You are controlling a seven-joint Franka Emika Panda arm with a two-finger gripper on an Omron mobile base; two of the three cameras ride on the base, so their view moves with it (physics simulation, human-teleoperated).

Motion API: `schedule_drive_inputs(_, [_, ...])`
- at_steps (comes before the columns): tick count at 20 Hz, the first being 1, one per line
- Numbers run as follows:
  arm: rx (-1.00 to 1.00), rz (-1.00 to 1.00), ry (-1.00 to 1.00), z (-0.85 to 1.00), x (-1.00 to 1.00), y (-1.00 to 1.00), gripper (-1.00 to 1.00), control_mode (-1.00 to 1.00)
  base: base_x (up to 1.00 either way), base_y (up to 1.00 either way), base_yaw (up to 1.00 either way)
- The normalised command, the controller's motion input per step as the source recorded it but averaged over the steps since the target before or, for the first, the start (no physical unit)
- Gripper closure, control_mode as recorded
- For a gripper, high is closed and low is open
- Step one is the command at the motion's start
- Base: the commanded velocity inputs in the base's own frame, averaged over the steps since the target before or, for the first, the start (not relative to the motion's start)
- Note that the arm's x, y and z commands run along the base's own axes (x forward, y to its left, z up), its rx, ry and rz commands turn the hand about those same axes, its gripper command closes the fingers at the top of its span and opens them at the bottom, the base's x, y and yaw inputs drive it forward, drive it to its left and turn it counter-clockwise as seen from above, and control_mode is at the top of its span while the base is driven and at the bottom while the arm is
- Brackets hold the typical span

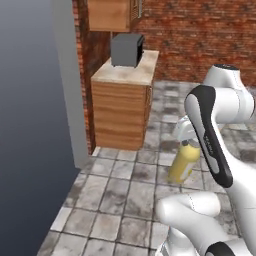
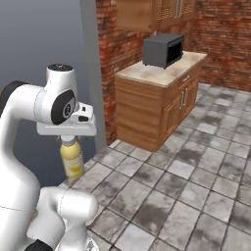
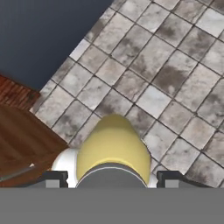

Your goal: Place the drinks on the dining counter in a tight cluster.

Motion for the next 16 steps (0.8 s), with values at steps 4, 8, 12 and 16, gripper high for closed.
schedule_drive_inputs(4, [0.00,0.00,0.00,0.00,0.00,0.00,1.00,1.00,0.20,-0.16,-0.69])
schedule_drive_inputs(8, [0.00,0.00,0.00,0.00,0.00,0.00,1.00,1.00,0.19,-0.26,-0.58])
schedule_drive_inputs(12, [0.00,0.00,0.00,0.00,0.00,0.00,1.00,1.00,0.31,-0.30,-0.42])
schedule_drive_inputs(16, [0.00,0.00,0.00,0.00,0.00,0.00,1.00,1.00,0.54,-0.31,-0.31])
